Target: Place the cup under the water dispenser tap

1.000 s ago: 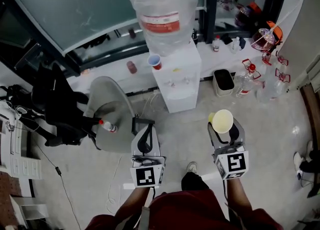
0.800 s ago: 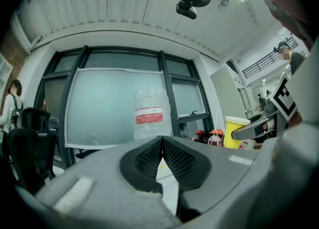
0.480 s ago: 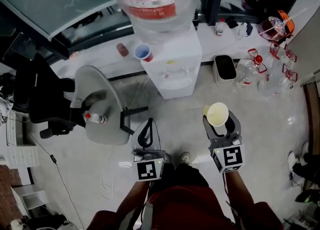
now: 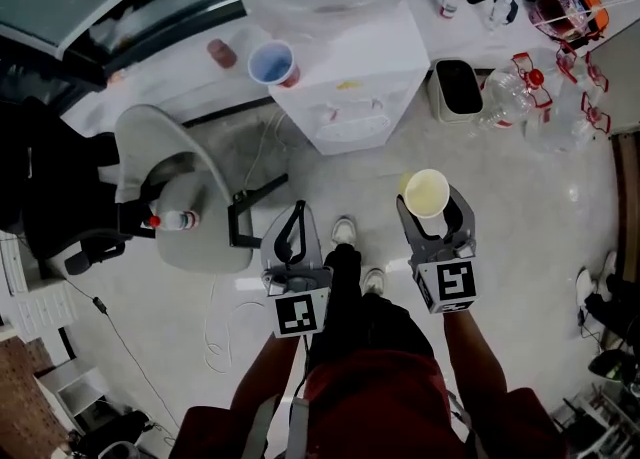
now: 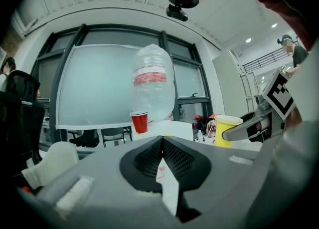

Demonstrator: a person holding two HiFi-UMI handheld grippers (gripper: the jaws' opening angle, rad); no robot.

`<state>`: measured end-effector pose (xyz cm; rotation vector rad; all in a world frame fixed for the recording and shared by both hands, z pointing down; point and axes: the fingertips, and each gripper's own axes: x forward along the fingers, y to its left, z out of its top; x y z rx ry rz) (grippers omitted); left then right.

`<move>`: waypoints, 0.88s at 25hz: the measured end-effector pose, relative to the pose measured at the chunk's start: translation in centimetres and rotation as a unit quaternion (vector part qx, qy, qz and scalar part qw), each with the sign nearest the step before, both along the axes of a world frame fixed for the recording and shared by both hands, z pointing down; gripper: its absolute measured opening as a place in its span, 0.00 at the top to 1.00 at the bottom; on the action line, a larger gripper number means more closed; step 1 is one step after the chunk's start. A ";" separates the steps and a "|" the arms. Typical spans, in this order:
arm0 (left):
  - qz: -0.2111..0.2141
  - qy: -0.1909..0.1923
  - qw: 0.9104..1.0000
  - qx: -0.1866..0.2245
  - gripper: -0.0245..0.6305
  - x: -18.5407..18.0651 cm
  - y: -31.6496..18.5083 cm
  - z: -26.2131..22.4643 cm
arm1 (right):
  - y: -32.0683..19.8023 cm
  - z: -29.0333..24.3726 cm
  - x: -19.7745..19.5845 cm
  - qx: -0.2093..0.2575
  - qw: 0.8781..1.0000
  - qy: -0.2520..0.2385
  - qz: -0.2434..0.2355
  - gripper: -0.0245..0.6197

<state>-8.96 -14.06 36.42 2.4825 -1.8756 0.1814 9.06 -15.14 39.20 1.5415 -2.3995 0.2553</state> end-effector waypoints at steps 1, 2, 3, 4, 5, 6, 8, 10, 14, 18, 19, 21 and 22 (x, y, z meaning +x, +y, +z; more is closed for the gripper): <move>0.005 -0.002 1.000 0.002 0.95 0.0 -0.7 0.7 | -0.6 0.9 -0.3 -0.003 1.000 0.001 0.003 0.54; 0.010 -0.002 1.000 0.004 0.95 -0.1 -1.3 1.6 | -1.2 2.0 -0.6 -0.006 1.000 0.004 0.007 0.54; 0.013 -0.001 1.000 0.003 0.95 -0.1 -1.9 2.5 | -1.9 3.2 -0.8 -0.011 1.000 0.007 0.009 0.54; 0.015 0.001 1.000 -0.002 0.95 -0.2 -2.4 3.5 | -2.5 4.5 -1.1 -0.015 1.000 0.011 0.010 0.54; 0.017 0.001 1.000 -0.008 0.95 -0.4 -2.9 4.7 | -3.2 5.8 -1.4 -0.020 1.000 0.017 0.010 0.54; 0.019 -0.002 1.000 -0.013 0.95 -0.6 -3.4 5.9 | -3.9 7.2 -1.7 -0.024 0.999 0.021 0.009 0.54; 0.024 -0.007 1.000 -0.017 0.95 -1.0 -4.5 8.1 | -5.2 10.0 -2.4 -0.031 0.999 0.026 0.009 0.54; 0.023 -0.004 0.999 -0.022 0.95 -1.2 -5.4 10.6 | -6.2 13.0 -2.8 -0.035 0.999 0.029 0.007 0.54; 0.018 0.012 0.998 -0.055 0.95 -1.6 -6.3 16.0 | -7.6 18.8 -3.2 -0.046 0.998 0.038 0.000 0.54; 0.030 0.007 0.995 -0.100 0.95 -1.5 -5.7 20.9 | -8.6 24.1 -3.7 -0.072 0.996 0.046 -0.007 0.54; 0.035 0.003 0.994 -0.104 0.95 -1.6 -5.8 21.8 | -9.1 25.3 -4.1 -0.074 0.996 0.045 -0.006 0.54; 0.040 0.001 0.994 -0.102 0.95 -1.8 -6.1 23.3 | -10.2 27.4 -4.7 -0.076 0.996 0.045 -0.004 0.54; 0.041 0.001 0.994 -0.103 0.95 -1.8 -6.2 24.0 | -10.8 28.3 -4.9 -0.077 0.996 0.045 -0.005 0.54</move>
